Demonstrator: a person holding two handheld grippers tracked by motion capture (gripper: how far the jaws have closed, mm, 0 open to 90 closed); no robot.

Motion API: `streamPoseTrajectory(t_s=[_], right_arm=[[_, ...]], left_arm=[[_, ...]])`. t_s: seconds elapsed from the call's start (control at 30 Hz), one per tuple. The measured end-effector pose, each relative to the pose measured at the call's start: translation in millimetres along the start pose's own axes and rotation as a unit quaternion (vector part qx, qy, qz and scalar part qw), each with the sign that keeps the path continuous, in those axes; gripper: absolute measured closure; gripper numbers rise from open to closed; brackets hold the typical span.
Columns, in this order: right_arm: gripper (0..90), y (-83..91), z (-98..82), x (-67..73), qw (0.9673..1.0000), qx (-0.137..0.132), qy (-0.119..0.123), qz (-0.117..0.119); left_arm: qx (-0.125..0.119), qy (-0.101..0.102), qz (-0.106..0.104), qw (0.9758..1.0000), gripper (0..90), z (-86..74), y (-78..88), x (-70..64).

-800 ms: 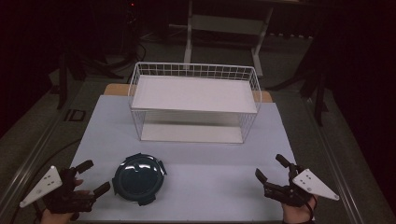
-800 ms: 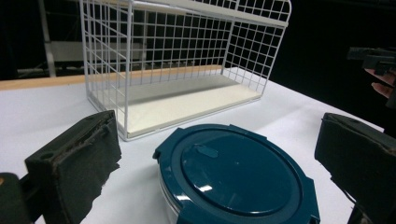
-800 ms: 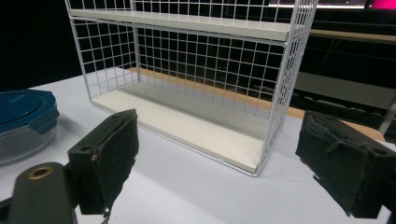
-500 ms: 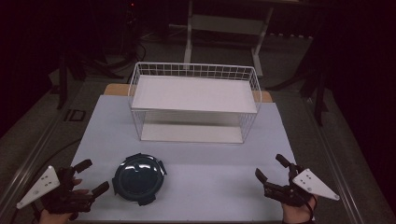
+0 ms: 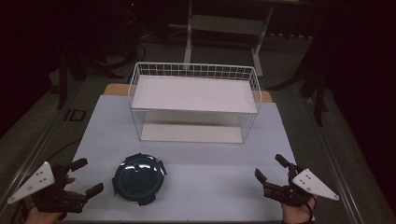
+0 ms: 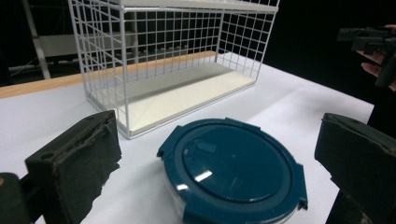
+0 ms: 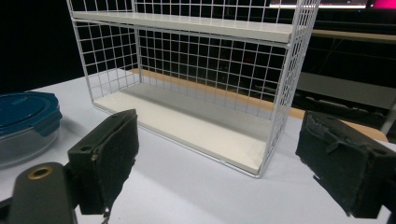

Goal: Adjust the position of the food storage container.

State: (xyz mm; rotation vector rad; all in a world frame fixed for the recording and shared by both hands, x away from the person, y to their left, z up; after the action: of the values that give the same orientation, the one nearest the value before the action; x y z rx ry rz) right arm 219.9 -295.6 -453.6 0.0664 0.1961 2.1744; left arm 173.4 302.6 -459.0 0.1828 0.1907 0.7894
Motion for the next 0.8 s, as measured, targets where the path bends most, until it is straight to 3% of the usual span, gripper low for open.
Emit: streamPoseTrajectory(t_s=[0.13, 0.17, 0.23, 0.3, 0.43, 0.57, 0.67, 0.7, 0.73, 0.77, 0.8], right_arm=[[12.7, -0.2, -0.1, 0.4, 1.0000, 0.001, -0.001, 0.002], [12.7, -0.2, -0.1, 0.5, 1.0000, 0.001, 0.000, 0.002], [12.7, -0.4, -0.4, 0.1, 1.0000, 0.002, 0.000, 0.002], [12.7, -0.3, -0.5, -0.2, 1.0000, 0.001, -0.002, 0.002], [12.7, -0.2, -0.7, 0.2, 1.0000, 0.002, -0.001, 0.003], [12.7, -0.4, -0.8, 0.4, 1.0000, 0.003, 0.000, 0.004], [12.7, -0.3, -0.9, 0.2, 1.0000, 0.002, 0.000, 0.004], [12.7, -0.3, -0.9, 0.2, 1.0000, 0.002, 0.000, 0.004], [12.7, -0.5, -0.9, 0.4, 1.0000, 0.003, 0.000, 0.003], [12.7, -0.5, -0.9, 0.4, 1.0000, 0.003, 0.000, 0.003], [12.7, -0.7, -0.9, 0.7, 1.0000, 0.003, 0.001, 0.004]], left_arm=[[0.018, 0.005, -0.003, 0.9998, 0.3, -2.9, 1.2, 3.1], [0.055, 0.017, -0.005, 0.9983, 0.3, -5.0, -0.5, 4.9], [0.077, 0.014, -0.006, 0.9969, 0.3, -8.4, -3.1, 5.4], [0.084, 0.025, -0.010, 0.9961, 0.2, -11.9, -5.1, 7.5], [0.106, 0.018, -0.011, 0.9941, 0.3, -19.7, -7.1, 11.0], [0.125, 0.019, -0.014, 0.9919, 6.9, -28.1, -5.1, 17.5], [0.130, 0.018, -0.018, 0.9912, 20.3, -33.9, -2.3, 22.6], [0.130, 0.019, -0.020, 0.9911, 27.4, -34.7, -2.0, 23.4], [0.136, 0.018, -0.023, 0.9903, 40.4, -36.4, -1.5, 25.3], [0.143, 0.016, -0.025, 0.9893, 40.4, -37.9, -1.8, 26.3], [0.148, 0.016, -0.029, 0.9885, 51.2, -39.5, -2.2, 27.1]])
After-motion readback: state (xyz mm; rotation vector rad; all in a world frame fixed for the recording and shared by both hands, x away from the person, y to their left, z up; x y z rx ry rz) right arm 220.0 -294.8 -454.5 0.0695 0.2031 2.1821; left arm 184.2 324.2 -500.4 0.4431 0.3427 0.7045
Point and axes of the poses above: each handheld gripper's, and its own axes: y roughly backward along the jaws, z roughly out of its top, x roughly to its left, the point moved 1 cm from there along -y, roughly forward along the jaws, and after that the axes turned 1 degree about -y, right-handed, at the moved point
